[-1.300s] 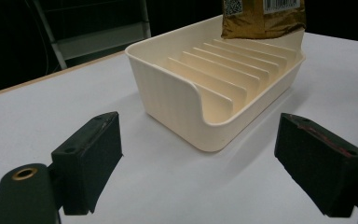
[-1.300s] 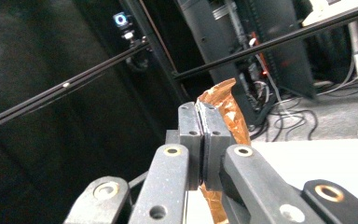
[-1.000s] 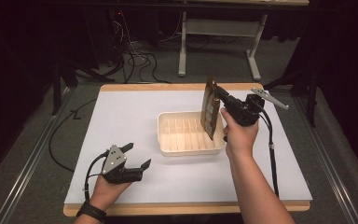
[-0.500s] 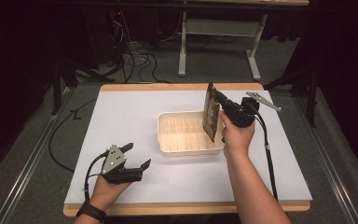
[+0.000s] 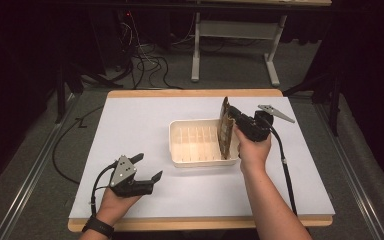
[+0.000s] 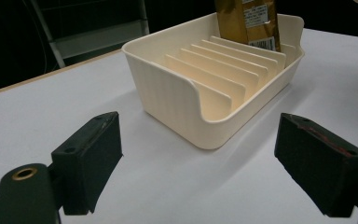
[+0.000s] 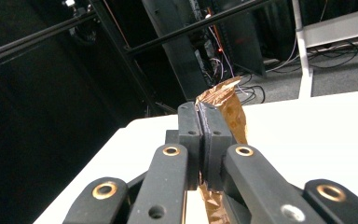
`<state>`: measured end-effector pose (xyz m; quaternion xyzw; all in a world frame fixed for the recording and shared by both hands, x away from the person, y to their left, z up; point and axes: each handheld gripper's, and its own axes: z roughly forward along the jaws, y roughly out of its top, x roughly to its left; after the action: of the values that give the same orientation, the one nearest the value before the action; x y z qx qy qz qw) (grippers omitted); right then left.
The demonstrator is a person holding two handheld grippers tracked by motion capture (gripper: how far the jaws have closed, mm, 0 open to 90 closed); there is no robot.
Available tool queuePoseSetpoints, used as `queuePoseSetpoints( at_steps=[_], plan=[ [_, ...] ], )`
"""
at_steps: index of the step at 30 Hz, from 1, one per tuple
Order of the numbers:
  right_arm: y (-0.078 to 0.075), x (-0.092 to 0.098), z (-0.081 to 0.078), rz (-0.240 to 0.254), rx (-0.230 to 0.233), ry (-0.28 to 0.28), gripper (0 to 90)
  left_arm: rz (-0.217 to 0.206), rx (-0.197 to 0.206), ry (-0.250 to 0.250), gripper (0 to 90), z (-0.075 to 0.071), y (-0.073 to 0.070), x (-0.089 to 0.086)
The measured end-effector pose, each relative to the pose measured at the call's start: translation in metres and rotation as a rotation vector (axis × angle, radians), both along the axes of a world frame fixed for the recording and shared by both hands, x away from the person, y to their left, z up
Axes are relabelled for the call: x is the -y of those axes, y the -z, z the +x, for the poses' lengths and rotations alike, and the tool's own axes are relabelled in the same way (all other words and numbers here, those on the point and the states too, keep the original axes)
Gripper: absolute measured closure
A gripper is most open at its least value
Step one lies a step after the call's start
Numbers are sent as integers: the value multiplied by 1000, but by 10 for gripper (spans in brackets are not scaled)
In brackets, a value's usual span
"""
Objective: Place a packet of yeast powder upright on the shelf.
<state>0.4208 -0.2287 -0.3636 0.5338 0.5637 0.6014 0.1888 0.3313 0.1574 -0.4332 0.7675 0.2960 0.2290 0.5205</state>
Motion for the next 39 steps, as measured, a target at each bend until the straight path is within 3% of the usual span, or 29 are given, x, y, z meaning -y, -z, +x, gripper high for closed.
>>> queuePoseSetpoints(
  at_steps=[11, 20, 31, 35, 39],
  plan=[
    [5, -1, -14, -55, 12, -37, 884, 11, -2, 9, 152, 0, 1, 2],
    [10, 4, -33, -65, 8, -61, 878, 15, 0, 6, 152, 0, 1, 4],
    [14, 3, -43, -65, 7, -80, 864, 16, -4, 8, 152, 0, 2, 5],
    [11, 2, -43, -82, 10, -94, 750, 16, -3, 6, 152, 0, 2, 4],
    [8, 3, -47, -103, 11, -116, 506, 19, -9, 7, 152, 0, 2, 3]
  ],
)
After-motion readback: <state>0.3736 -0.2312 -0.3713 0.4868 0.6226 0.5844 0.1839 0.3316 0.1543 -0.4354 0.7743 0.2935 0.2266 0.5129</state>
